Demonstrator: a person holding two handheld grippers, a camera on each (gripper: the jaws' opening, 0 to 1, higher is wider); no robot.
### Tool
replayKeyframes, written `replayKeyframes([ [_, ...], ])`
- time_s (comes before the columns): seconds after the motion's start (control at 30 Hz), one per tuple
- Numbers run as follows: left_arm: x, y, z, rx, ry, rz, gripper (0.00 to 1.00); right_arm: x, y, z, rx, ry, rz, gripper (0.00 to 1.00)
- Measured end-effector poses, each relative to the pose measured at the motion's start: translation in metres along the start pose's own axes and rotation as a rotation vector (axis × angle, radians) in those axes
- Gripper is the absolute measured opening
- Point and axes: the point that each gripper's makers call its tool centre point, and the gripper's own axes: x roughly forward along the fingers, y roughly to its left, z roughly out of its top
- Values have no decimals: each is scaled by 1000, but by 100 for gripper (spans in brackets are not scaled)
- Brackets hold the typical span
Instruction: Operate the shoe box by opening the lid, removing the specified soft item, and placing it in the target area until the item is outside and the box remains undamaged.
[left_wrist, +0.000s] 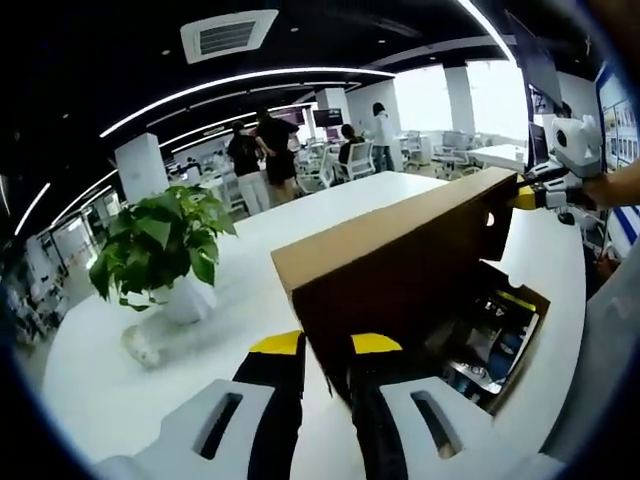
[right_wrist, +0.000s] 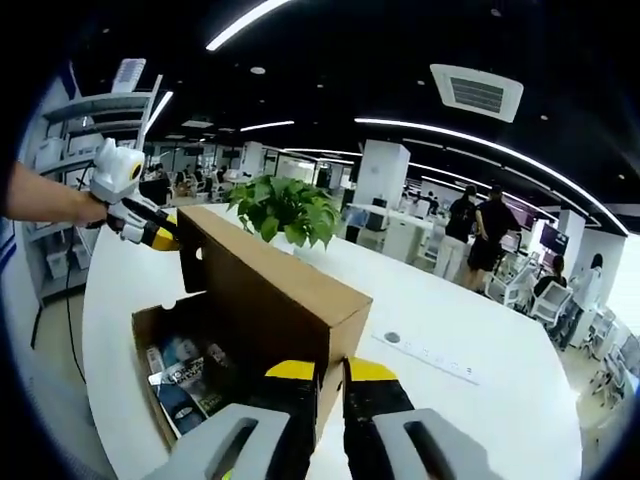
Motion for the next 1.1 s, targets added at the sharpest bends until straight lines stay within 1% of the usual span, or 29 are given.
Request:
replayKeyframes([
  [0.1,2,5,1,-8,-4,13,7,2,-2,1,14,-2,-4,3],
  [0.3,6,12,4,-8,-12,31,2,6,-7,2,32,-8,-14,2],
  [0.6,12,14,7,-24,-24,27,2,13,-14,4,83,-9,-34,0],
  [0.87,15,15,8,-15,-35,24,3,17,-18,5,90,-6,-43,0],
  [1.1,22,11,1,-17,-28,12,8,19,-20,5,88,-1,-45,0],
])
